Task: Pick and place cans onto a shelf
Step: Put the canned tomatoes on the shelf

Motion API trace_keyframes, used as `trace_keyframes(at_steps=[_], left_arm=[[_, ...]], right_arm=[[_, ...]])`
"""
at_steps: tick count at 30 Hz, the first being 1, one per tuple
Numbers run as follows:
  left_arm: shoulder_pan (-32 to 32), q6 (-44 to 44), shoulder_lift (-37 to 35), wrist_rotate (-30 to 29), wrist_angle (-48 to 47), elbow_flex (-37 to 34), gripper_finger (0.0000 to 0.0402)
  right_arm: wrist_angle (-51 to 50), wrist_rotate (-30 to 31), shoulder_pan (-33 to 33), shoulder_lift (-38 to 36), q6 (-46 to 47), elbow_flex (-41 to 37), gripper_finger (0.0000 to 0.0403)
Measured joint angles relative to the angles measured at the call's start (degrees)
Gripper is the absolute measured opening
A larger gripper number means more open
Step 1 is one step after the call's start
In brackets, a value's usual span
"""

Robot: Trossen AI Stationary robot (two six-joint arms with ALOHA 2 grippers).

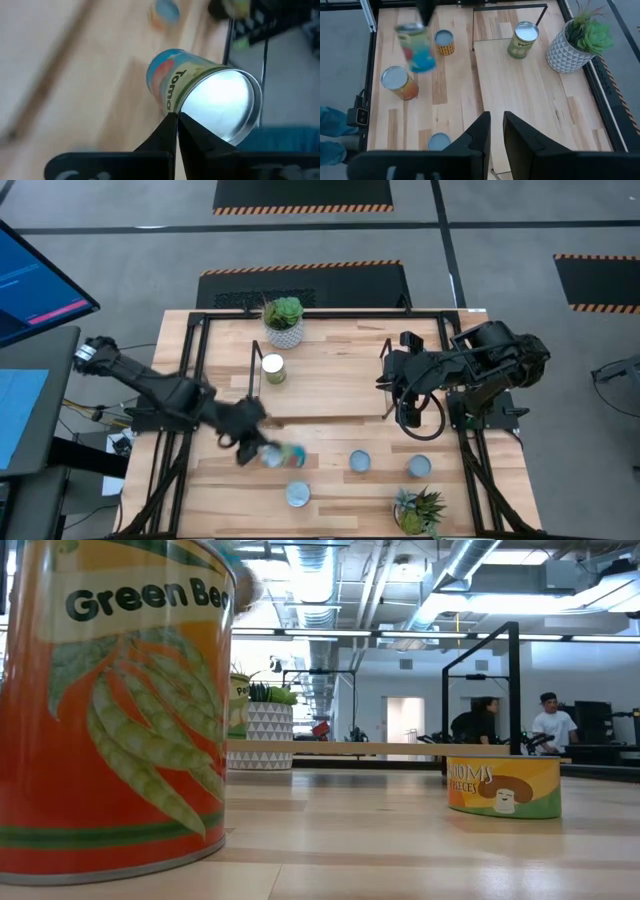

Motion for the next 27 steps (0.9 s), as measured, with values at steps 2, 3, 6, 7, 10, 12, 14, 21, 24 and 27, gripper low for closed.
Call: trace_keyframes(at_steps=[2,3,6,7,10,12,14,21,24,27], left_arm=[[4.5,3.6,0.0,0.1,1.6,0.1,0.0000],[6.4,5.4,0.0,0.3,1.7,0.1,0.0000],[12.2,11.0,0.0,1.0,0.7,0.6,0.0000],[14.0,12.9,0.0,1.4,0.5,0.7,0.0000],[19.1,15.8,0.0,2.7,0.3,0.7,0.0000],[21.9,17.2,0.0,4.3,0.2,0.7,0.0000],[24.0,18.3,0.2,5.2,-0.6,0.7,0.0000],[27.8,19.2,3.7,7.0,-3.8,0.8,0.0000],[27.9,19.6,6.8,7.0,-5.0,3.0,0.0000],[27.9,22.2,10.9,5.3,-9.6,8.0,0.0000]], right_arm=[[0.0,0.0,0.0,0.0,0.6,0.0,0.0075],[0.0,0.0,0.0,0.0,0.8,0.0,0.0075],[0.0,0.0,0.0,0.0,0.9,0.0,0.0075],[0.0,0.0,0.0,0.0,0.9,0.0,0.0075],[0.0,0.0,0.0,0.0,0.9,0.0,0.0075],[0.0,0.0,0.0,0.0,0.9,0.0,0.0075],[-0.1,0.0,0.0,0.0,0.9,0.0,0.0075],[-0.2,0.0,0.0,0.0,0.8,0.0,0.0075],[-0.1,0.0,0.0,0.0,0.8,0.0,0.0075],[-0.1,-0.1,0.0,0.0,0.6,0.0,0.0075]])
